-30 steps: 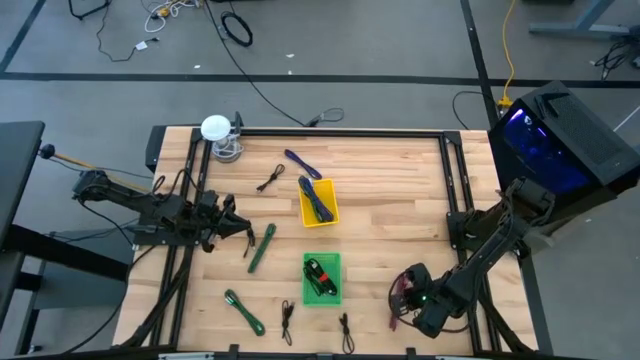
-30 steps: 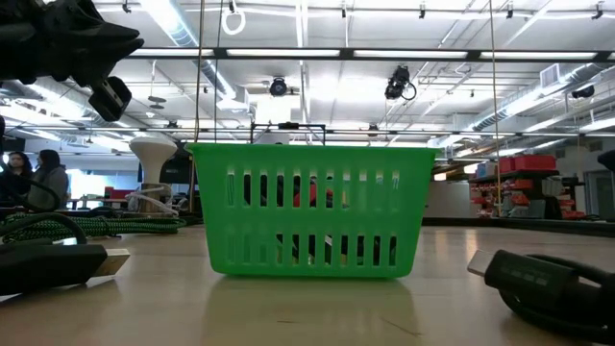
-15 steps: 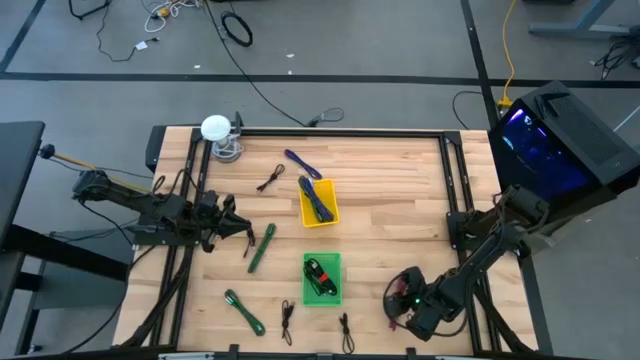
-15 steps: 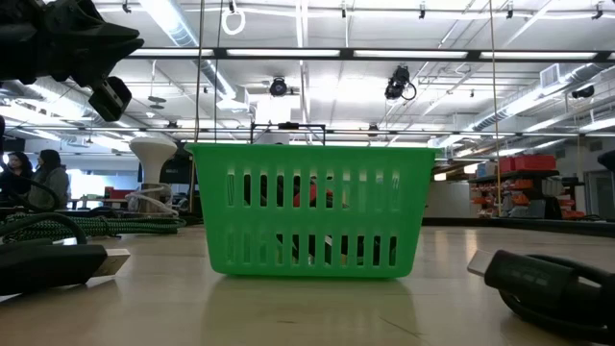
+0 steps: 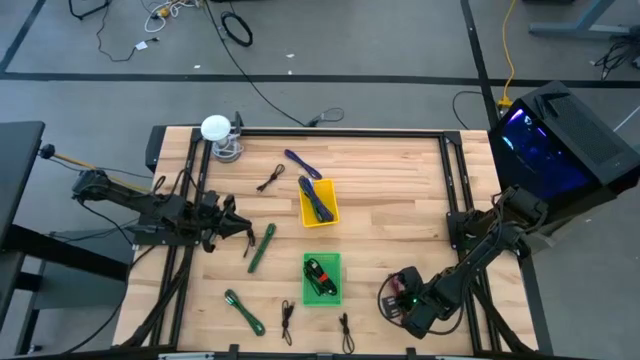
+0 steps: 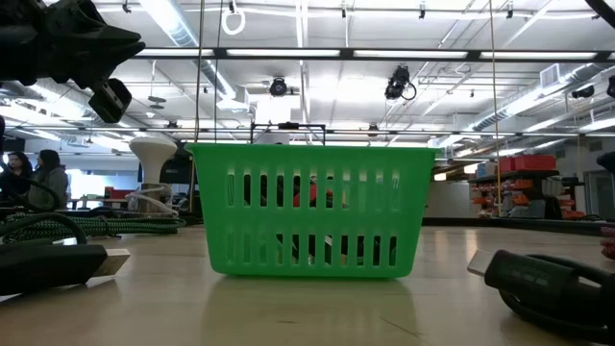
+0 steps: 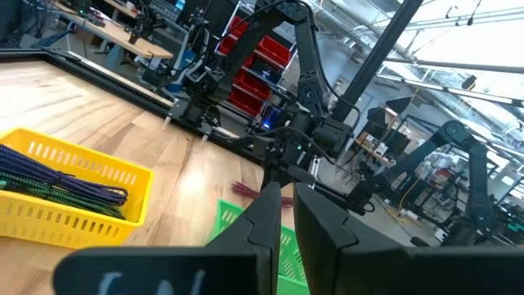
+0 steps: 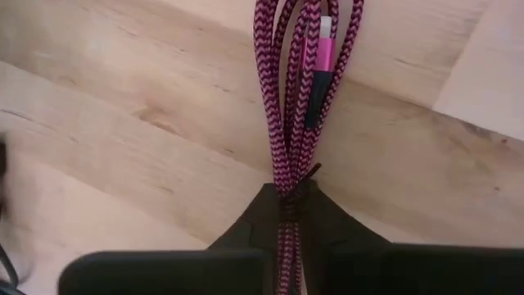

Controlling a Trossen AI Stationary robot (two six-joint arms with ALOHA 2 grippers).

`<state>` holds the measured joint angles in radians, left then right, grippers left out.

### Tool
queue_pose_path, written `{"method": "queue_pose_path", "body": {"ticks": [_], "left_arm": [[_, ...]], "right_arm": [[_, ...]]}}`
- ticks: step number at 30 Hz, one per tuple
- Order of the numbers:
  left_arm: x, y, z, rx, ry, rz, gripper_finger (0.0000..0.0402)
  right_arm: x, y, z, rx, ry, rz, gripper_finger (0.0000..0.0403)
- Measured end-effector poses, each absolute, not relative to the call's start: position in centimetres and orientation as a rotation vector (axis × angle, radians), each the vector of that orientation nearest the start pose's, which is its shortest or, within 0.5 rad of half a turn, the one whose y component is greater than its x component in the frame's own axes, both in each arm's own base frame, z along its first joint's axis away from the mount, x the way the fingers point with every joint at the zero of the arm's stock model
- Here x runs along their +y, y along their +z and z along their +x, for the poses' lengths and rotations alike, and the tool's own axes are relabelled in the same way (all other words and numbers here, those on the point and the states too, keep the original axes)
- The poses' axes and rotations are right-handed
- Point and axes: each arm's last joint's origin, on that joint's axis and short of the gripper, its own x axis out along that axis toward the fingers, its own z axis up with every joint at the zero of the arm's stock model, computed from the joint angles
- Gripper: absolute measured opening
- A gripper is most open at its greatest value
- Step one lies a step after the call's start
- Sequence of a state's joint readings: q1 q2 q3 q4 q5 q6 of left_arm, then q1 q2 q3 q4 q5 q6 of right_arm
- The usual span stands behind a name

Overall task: Pick & Place USB Port
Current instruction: Put the black and pink charger cable into the yellow bin

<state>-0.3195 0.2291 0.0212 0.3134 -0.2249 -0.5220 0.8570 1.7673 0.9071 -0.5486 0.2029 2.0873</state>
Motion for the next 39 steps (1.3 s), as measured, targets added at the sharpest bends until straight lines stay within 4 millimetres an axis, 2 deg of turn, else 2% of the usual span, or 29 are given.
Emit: {"method": "queue_pose_path", "body": {"ticks": [4,7,9,13,20,25,29,34,39], "left_arm": [[-2.9,18.2,10.7,-0.075,-0.119,-0.549,0.0039],[-2.8,18.2,10.7,-0.076,-0.115,-0.548,0.0039],[-2.8,18.2,10.7,-0.077,-0.111,-0.549,0.0039],[-2.8,18.2,10.7,-0.080,-0.103,-0.549,0.0039],[-2.7,18.1,10.7,-0.082,-0.081,-0.548,0.0039],[-2.7,18.1,10.7,-0.080,-0.081,-0.544,0.0039],[-2.7,18.1,10.7,-0.080,-0.081,-0.542,0.0039],[-2.7,18.1,10.7,-0.084,-0.068,-0.541,0.0039],[-2.7,18.2,10.7,-0.091,-0.058,-0.542,0.0039]], "right_arm": [[21.6,13.1,19.6,1.095,-0.749,1.029,0.0008],[20.7,14.6,19.7,0.987,-0.710,0.988,0.0005],[20.2,16.1,20.2,0.895,-0.666,0.995,0.0004],[18.6,17.5,21.5,0.819,-0.610,0.940,0.0002],[13.6,18.8,26.4,0.740,-0.534,0.847,0.0001],[9.1,19.8,29.7,0.673,-0.438,0.787,0.0001],[5.5,20.1,31.0,0.641,-0.416,0.730,0.0001],[1.7,20.6,31.7,0.647,-0.442,0.695,0.0001],[-0.7,23.4,32.9,0.618,-0.441,0.657,0.0001]]}}
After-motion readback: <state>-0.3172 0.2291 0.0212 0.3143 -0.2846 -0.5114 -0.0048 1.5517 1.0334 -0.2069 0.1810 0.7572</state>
